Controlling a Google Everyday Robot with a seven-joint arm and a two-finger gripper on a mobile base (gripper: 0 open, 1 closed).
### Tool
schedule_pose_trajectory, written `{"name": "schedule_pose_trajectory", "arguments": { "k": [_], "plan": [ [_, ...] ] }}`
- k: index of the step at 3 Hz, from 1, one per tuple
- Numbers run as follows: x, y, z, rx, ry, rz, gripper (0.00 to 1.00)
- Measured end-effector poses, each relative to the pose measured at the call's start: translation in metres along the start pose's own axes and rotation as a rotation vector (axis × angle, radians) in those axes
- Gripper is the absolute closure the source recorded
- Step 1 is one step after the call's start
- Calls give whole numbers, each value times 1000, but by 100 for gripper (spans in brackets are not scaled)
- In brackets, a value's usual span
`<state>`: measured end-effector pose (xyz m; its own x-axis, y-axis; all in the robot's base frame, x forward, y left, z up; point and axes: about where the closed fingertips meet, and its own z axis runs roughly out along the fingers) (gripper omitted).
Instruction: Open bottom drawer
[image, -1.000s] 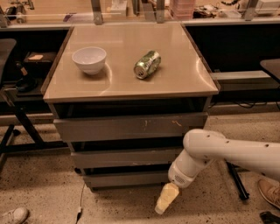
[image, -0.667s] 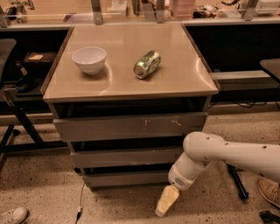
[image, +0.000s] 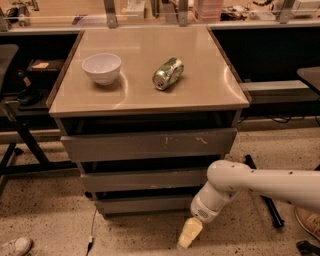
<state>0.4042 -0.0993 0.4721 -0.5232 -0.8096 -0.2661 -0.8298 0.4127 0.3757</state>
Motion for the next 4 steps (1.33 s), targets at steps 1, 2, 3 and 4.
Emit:
{"name": "schedule_pose_trajectory", "arguments": {
  "k": [1,2,3,4],
  "plan": [
    [11,-33,46,-40,-38,-2,0],
    [13,-73,84,-58,-73,9,0],
    [13,-73,84,-58,-73,9,0],
    [9,-91,94,12,-72,-6,0]
  ]
}}
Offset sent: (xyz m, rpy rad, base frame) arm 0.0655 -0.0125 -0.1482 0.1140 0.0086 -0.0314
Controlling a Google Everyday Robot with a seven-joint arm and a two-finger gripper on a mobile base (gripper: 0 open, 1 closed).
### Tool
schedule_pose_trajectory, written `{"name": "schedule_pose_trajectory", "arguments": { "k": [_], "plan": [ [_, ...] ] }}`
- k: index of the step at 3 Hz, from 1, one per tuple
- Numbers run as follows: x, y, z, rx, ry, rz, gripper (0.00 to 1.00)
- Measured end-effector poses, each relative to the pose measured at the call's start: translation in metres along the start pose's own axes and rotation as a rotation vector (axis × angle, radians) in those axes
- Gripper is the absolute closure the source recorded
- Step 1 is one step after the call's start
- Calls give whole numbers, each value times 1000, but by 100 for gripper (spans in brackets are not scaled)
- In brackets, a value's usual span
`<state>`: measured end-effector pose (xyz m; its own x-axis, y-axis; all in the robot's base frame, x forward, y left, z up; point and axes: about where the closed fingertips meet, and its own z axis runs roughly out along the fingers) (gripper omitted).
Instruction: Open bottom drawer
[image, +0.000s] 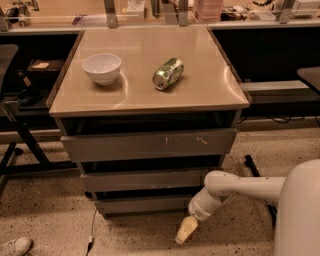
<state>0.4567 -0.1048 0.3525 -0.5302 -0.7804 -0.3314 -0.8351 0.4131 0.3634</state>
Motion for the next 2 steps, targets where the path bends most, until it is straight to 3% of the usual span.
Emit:
{"name": "schedule_pose_trajectory", "arguments": {
  "k": [1,2],
  "plan": [
    [-4,-38,14,100,-9,-22,0],
    [-1,-72,28,159,-12,-20,0]
  ]
}}
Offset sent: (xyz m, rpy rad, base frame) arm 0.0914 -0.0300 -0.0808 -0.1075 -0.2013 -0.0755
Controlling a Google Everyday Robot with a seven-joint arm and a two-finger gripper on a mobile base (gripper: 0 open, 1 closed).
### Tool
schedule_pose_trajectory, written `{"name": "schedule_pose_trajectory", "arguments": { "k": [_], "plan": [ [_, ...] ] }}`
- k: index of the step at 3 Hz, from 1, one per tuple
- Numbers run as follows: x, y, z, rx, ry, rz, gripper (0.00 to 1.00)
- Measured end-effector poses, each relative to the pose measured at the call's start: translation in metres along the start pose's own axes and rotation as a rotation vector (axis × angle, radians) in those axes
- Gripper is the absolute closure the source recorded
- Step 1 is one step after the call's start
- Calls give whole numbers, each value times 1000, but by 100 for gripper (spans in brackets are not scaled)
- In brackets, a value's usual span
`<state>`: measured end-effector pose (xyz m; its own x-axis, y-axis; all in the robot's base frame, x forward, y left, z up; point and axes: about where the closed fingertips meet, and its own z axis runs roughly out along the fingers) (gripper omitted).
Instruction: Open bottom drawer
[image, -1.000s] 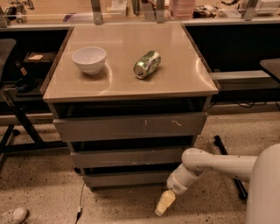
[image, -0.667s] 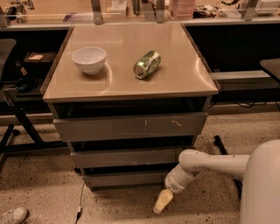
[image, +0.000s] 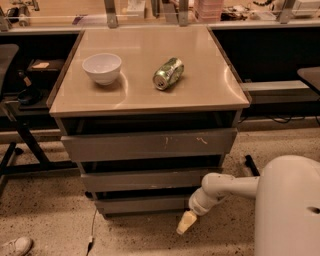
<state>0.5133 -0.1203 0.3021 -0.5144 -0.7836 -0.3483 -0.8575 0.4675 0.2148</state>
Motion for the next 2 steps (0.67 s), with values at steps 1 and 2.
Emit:
{"name": "schedule_pose_trajectory", "arguments": {
  "k": [1,2],
  "plan": [
    [8,-25,24,11,0,40,0],
    [8,-29,27,14,-4,45,0]
  ]
}}
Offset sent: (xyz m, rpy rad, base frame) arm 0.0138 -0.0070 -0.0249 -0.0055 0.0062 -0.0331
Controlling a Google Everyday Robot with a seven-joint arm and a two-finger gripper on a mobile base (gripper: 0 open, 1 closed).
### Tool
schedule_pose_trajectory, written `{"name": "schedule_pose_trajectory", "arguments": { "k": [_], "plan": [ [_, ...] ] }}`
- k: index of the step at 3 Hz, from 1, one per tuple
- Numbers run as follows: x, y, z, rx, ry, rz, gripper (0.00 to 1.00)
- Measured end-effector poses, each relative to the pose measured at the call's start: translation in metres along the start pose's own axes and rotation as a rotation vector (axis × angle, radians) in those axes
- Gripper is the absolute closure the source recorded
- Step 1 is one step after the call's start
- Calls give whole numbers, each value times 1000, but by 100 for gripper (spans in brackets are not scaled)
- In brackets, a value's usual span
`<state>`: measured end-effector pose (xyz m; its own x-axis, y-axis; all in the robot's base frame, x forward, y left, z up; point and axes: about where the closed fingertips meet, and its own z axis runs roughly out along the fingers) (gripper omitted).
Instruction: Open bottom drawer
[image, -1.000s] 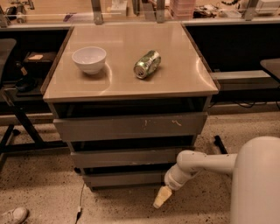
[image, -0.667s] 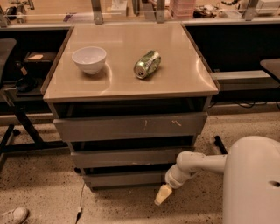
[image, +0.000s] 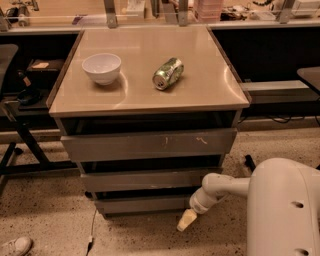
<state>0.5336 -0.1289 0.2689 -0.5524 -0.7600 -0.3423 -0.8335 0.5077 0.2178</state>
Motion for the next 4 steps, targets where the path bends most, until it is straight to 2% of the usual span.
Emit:
{"name": "schedule_pose_trajectory", "arguments": {
  "k": [1,4],
  "plan": [
    [2,1,13,-22,-16,-7,0],
    [-6,-42,35,108,-71,13,0]
  ]
}}
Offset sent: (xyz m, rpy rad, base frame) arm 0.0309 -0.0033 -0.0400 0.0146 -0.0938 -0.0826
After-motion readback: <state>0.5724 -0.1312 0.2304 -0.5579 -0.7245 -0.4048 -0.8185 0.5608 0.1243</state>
